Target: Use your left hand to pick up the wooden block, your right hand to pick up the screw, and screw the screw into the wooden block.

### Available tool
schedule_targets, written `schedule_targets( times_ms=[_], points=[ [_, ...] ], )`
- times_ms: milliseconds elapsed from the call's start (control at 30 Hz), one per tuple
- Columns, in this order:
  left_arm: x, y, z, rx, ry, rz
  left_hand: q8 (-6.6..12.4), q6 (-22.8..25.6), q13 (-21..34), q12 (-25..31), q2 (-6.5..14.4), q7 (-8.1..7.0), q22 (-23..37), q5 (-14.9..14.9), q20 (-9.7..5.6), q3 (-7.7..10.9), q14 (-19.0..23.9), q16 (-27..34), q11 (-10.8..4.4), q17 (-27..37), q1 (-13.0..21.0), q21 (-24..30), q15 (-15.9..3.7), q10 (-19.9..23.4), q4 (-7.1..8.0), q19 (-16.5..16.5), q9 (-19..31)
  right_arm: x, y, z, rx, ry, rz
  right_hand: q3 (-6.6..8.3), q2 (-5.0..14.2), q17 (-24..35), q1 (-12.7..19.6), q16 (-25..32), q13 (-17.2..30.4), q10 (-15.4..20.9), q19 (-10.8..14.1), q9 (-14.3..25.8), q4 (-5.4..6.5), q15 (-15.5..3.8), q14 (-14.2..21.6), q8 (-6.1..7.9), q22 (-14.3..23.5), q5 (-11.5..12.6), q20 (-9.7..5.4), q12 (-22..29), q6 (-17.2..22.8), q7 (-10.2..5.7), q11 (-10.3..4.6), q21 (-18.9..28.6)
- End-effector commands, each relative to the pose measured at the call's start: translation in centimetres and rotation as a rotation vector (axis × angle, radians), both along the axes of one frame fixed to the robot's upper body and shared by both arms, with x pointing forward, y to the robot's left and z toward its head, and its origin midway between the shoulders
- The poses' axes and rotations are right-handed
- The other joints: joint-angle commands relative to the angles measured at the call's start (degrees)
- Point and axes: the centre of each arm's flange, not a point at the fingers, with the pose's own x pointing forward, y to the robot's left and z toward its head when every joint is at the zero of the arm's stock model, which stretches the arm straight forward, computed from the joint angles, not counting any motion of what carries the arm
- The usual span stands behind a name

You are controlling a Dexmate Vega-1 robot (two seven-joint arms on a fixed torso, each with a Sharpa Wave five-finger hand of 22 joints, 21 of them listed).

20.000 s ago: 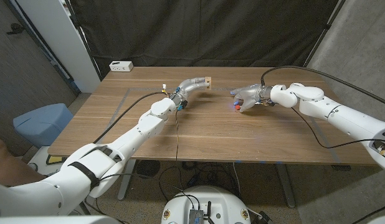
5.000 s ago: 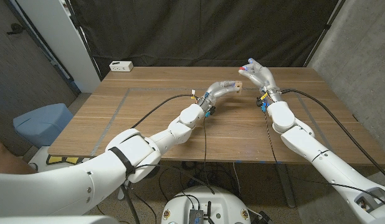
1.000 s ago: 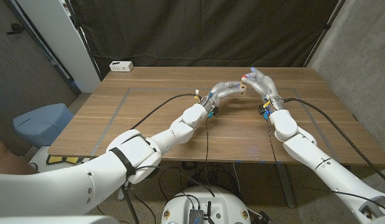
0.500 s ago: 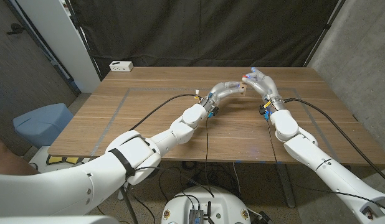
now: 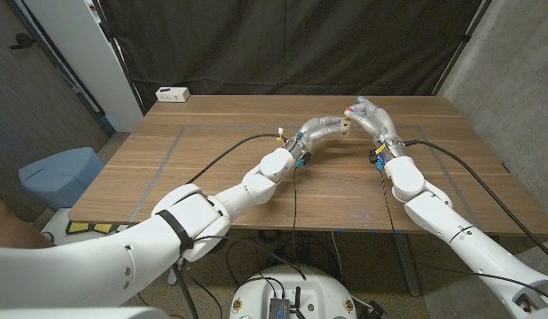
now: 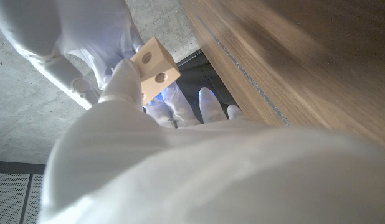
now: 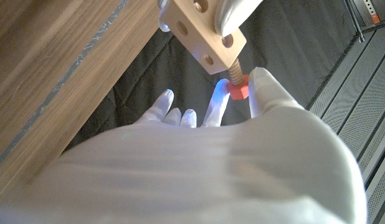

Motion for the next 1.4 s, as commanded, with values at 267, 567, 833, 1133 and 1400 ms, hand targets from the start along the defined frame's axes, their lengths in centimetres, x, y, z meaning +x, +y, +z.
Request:
schedule_targets(
  times_ms=[267, 567, 833, 1133, 1400],
  points=[
    [0.08, -0.07, 0.12, 0.001, 0.002, -0.003, 0.49, 2.9, 0.3, 0.1, 0.5, 0.50, 0.1, 0.4, 0.00, -0.01, 0.4, -0.2, 0.10, 0.0, 0.1, 0.4, -5.66, 0.4, 0.19, 0.0, 0.1, 0.21, 0.08, -0.19, 0.007, 0.008, 0.001, -0.16, 0.65, 0.2, 0.2, 0.3, 0.2, -0.2, -0.2, -0.1, -0.04, -0.48, -0.2, 0.47, 0.2, 0.4, -1.64, 0.0, -0.2, -0.11, -0.11, 0.1],
    [0.12, -0.20, 0.13, 0.004, 0.004, -0.002, 0.50, 3.0, 0.3, 0.0, 0.5, 0.52, 0.1, 0.4, -0.04, -0.04, 0.4, -0.2, 0.09, 0.0, 0.1, 0.4, -5.66, 0.4, 0.22, 0.1, 0.1, 0.29, -0.07, -0.14, 0.010, 0.006, 0.001, -0.11, 0.64, 0.2, 0.2, 0.3, 0.2, -0.2, -0.2, -0.1, -0.07, -0.49, -0.2, 0.59, 0.2, 0.4, -1.65, 0.0, -0.2, -0.12, -0.05, 0.1],
    [0.21, -0.31, 0.16, 0.009, 0.010, -0.001, 0.46, 2.9, 0.3, 0.0, 0.5, 0.53, 0.1, 0.4, 0.01, -0.03, 0.4, -0.2, 0.09, 0.0, 0.1, 0.4, -5.60, 0.5, 0.19, 0.0, 0.1, 0.38, -0.25, -0.17, 0.009, 0.004, 0.002, -0.12, 0.69, 0.3, 0.2, 0.3, 0.2, -0.3, -0.2, -0.2, -0.05, -0.52, -0.1, 0.66, 0.2, 0.5, -1.61, -0.1, -0.1, -0.06, 0.00, 0.1],
    [0.20, -0.43, 0.15, 0.013, 0.011, -0.005, 0.47, 3.0, 0.4, 0.0, 0.6, 0.52, 0.1, 0.4, 0.03, -0.03, 0.3, -0.3, 0.10, 0.0, 0.1, 0.4, -5.63, 0.6, 0.18, 0.0, 0.1, 0.38, -0.34, -0.23, 0.011, 0.003, 0.000, -0.15, 0.72, 0.3, 0.1, 0.3, 0.2, -0.2, -0.2, -0.4, 0.00, -0.42, -0.1, 0.66, 0.2, 0.5, -1.63, 0.0, -0.3, -0.18, -0.03, 0.1],
    [0.17, -0.46, 0.13, 0.014, 0.011, -0.007, 0.45, 2.9, 0.4, -0.1, 0.6, 0.44, 0.1, 0.4, 0.06, -0.05, 0.4, -0.3, 0.08, 0.0, 0.2, 0.4, -5.64, 0.5, 0.15, 0.1, 0.1, 0.43, -0.47, -0.29, 0.019, 0.005, -0.001, -0.17, 0.70, 0.3, 0.1, 0.3, 0.2, -0.2, -0.2, -0.4, -0.04, -0.44, -0.1, 0.80, 0.2, 0.5, -1.61, 0.0, -0.3, -0.22, -0.03, 0.1]
  ],
)
